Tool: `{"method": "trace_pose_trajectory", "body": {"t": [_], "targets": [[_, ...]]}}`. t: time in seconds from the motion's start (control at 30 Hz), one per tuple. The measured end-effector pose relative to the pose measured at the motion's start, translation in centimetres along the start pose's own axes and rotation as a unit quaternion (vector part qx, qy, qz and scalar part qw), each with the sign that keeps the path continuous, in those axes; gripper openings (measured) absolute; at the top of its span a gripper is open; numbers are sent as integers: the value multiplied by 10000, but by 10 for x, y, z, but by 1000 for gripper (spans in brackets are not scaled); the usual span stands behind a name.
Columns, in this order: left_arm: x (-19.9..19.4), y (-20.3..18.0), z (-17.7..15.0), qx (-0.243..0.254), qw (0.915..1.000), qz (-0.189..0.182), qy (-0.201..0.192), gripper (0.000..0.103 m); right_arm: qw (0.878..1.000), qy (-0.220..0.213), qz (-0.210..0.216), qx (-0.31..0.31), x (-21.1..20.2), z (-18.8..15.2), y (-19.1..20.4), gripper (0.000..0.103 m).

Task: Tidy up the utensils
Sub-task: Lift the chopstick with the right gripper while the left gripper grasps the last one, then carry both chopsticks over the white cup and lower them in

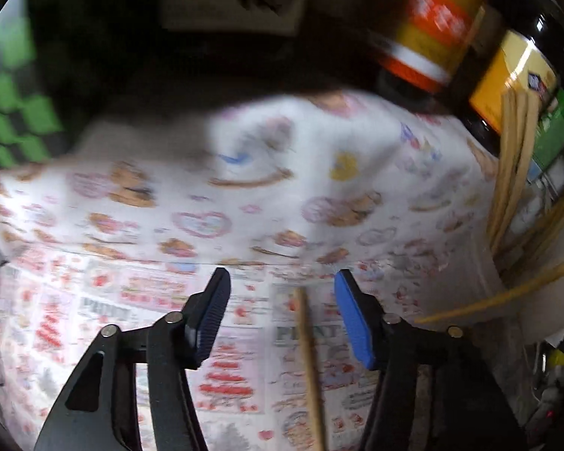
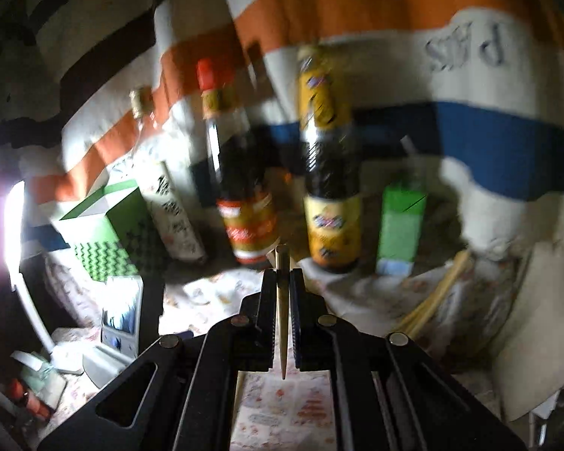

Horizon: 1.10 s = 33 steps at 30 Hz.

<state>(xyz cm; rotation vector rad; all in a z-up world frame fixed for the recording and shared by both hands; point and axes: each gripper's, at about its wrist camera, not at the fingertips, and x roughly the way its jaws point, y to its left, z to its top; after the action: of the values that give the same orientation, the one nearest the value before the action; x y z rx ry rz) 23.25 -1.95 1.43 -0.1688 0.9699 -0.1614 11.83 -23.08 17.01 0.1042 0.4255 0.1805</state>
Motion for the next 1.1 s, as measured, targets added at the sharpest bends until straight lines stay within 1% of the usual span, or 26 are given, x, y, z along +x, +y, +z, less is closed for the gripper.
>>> {"method": "trace_pose_trajectory", "body": {"t": [0.03,0.1,0.13,0.2,0.3,0.37,0.4,0.5,0.6,0.67,0.73,0.77,0.83,0.93,1.0,1.1], "targets": [[4,-2,-1,-31,10000,-83,18,53,10000,-50,-82,0,-4,2,-2,8],[12,-8,-4,19,9999,-81,85,51,9998,-111,-156,14,-2,4,-4,8],[18,-10,-6,76,9999,2,140,49,9998,-120,-161,24,-5,5,-6,8],[30,-11,-11,117,9993,150,324,38,9997,-146,-174,82,-7,6,-11,8],[47,-9,-13,64,9983,93,569,31,9994,-211,-231,121,-12,6,-15,8],[51,-10,-14,85,9982,123,581,30,9993,-235,-227,154,-13,7,-16,8],[52,-12,-15,128,9982,143,575,26,9993,-246,-228,166,-14,8,-17,8],[58,-17,-17,271,9976,222,598,23,9991,-281,-271,180,-16,9,-20,8],[68,-23,-20,281,9969,271,678,23,9989,-303,-274,209,-19,9,-22,8],[70,-28,-21,368,9966,353,644,19,9990,-316,-263,201,-20,9,-21,8],[72,-35,-25,471,9962,342,650,13,9990,-333,-256,181,-21,9,-20,8],[74,-38,-27,539,9958,320,667,8,9989,-341,-255,176,-21,9,-20,8],[79,-49,-29,662,9947,386,687,7,9989,-355,-257,188,-23,9,-21,8],[74,-60,-29,727,9943,435,647,7,9987,-386,-267,214,-26,10,-23,8],[60,-68,-26,773,9947,455,499,6,9985,-416,-279,230,-28,11,-25,8],[28,-74,-21,815,9960,322,176,6,9982,-463,-265,263,-33,12,-27,8]]}}
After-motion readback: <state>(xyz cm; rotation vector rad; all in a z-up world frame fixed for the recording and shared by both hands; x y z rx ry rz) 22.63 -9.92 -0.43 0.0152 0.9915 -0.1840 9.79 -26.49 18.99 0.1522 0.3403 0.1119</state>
